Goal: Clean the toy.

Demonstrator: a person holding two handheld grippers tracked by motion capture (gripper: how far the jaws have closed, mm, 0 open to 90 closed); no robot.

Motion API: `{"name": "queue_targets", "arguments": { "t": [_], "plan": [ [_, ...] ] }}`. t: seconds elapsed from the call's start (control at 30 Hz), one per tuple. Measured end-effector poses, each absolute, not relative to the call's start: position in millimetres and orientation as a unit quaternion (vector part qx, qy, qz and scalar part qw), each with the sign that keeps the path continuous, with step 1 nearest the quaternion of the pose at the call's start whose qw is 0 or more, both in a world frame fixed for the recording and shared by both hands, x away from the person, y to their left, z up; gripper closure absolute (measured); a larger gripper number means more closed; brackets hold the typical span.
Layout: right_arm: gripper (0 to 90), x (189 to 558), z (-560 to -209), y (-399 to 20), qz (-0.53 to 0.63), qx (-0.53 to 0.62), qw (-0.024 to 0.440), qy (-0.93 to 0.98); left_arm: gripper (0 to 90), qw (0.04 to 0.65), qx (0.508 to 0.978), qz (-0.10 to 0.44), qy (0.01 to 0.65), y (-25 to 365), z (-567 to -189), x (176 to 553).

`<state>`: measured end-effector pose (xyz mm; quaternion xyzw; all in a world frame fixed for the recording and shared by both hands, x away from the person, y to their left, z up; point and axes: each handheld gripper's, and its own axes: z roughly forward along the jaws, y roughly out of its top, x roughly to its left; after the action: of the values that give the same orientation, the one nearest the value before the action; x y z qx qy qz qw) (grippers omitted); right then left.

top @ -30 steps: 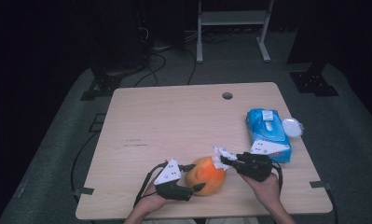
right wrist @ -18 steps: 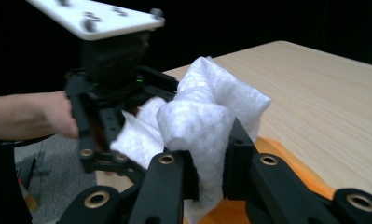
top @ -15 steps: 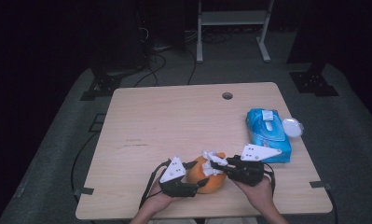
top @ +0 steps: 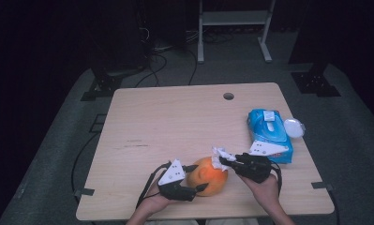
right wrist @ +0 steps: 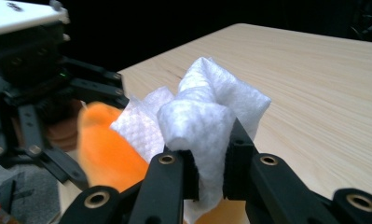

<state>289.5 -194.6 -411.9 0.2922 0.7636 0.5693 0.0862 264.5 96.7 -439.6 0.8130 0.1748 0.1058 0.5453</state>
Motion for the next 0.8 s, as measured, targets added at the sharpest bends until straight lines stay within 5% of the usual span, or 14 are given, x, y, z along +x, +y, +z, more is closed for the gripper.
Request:
{"name": "queue_targets", "arguments": {
  "t": [0.2,0.43,0.8],
  "plan": [
    [79.1,284.1,-408.3,-184.5,0.574,0.283,0.086,0.763,18.1,0.545,0.81,0.109,0.19,90.6,-437.8,265.0],
    [79.1,283.2,-408.6,-185.5,0.576,0.271,0.086,0.766,32.0,0.535,0.817,0.115,0.181,97.0,-435.6,264.9],
    [79.1,277.7,-410.0,-178.3,0.574,0.254,0.092,0.773,33.1,0.551,0.801,0.101,0.209,107.4,-438.5,272.7]
  ]
}}
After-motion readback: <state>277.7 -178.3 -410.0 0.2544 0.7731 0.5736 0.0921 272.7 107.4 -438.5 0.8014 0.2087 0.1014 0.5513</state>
